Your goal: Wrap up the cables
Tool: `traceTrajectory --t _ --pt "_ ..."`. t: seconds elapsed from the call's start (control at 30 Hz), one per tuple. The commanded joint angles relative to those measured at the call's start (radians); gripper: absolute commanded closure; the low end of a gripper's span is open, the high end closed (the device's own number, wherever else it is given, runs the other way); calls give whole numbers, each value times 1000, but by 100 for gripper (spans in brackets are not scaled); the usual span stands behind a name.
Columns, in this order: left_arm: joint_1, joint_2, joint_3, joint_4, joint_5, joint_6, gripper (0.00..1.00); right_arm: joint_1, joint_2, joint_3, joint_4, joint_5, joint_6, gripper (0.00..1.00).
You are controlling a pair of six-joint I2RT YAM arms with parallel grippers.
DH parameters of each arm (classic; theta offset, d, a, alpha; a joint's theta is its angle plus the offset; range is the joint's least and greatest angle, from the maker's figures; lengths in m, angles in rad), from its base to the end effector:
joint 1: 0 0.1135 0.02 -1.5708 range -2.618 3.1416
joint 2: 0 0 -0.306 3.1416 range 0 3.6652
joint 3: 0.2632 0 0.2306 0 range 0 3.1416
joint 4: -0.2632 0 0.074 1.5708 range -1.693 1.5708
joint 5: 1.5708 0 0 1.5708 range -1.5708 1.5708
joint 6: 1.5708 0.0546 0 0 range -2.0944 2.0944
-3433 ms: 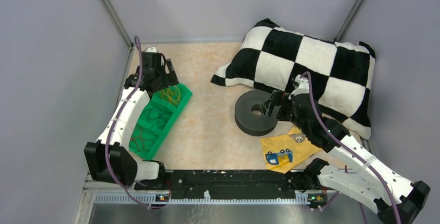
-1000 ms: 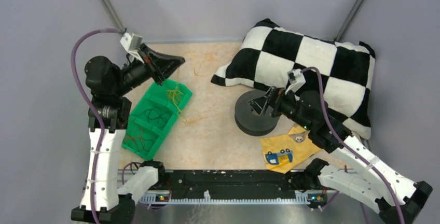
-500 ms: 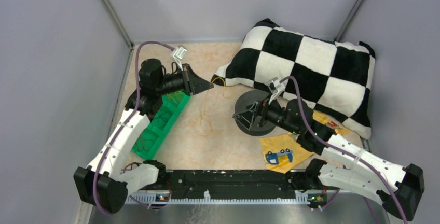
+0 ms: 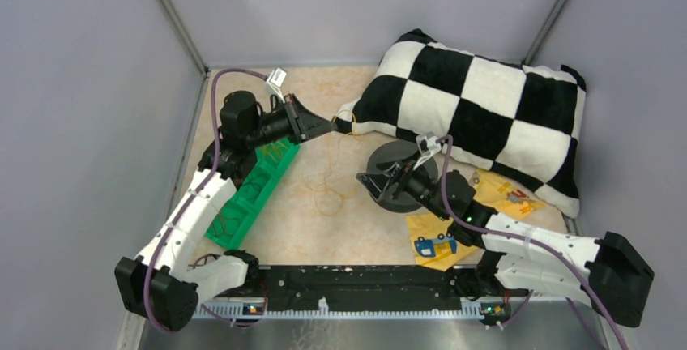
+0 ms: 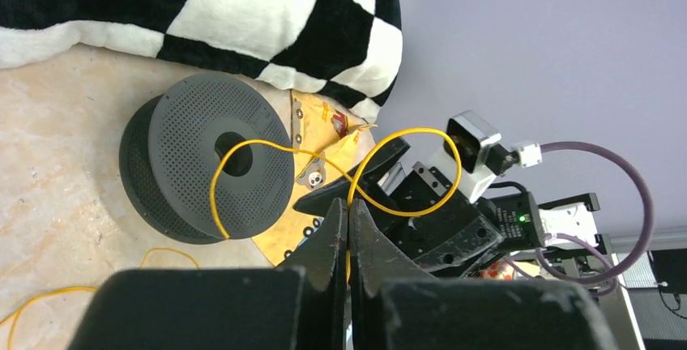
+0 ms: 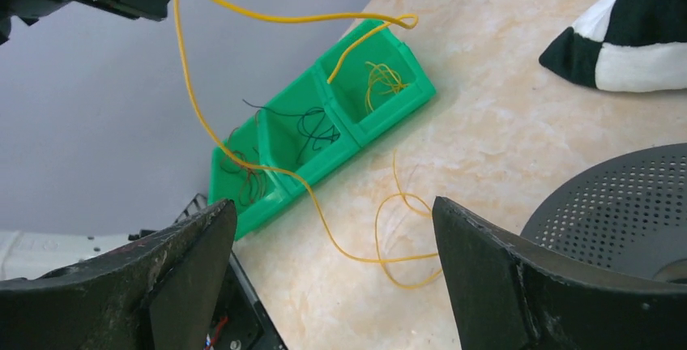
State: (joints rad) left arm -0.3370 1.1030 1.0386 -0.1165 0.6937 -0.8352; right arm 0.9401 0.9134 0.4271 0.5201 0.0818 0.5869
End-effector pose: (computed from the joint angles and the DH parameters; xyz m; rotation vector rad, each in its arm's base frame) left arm 0.1981 -0.1064 0.4113 0.0849 1.9455 -1.4213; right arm 0.1134 0.1478 0.3090 -0.2213 1.6384 1.1326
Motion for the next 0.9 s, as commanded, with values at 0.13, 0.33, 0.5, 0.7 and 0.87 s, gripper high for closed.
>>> traceTrajectory --t 0.13,0.33,0.5,0.7,0.87 --pt "-5 -54 13 65 -19 -84 100 7 176 68 350 99 148 8" --pt "-4 -76 5 66 -15 -96 100 6 297 141 420 147 175 8" --pt "-5 -86 -6 84 -7 -106 100 7 419 240 447 125 200 9" --pt "-7 -98 -39 110 16 -143 100 2 516 265 524 177 239 13" --pt "-6 -106 -67 146 7 -155 100 -1 577 293 585 180 288 29"
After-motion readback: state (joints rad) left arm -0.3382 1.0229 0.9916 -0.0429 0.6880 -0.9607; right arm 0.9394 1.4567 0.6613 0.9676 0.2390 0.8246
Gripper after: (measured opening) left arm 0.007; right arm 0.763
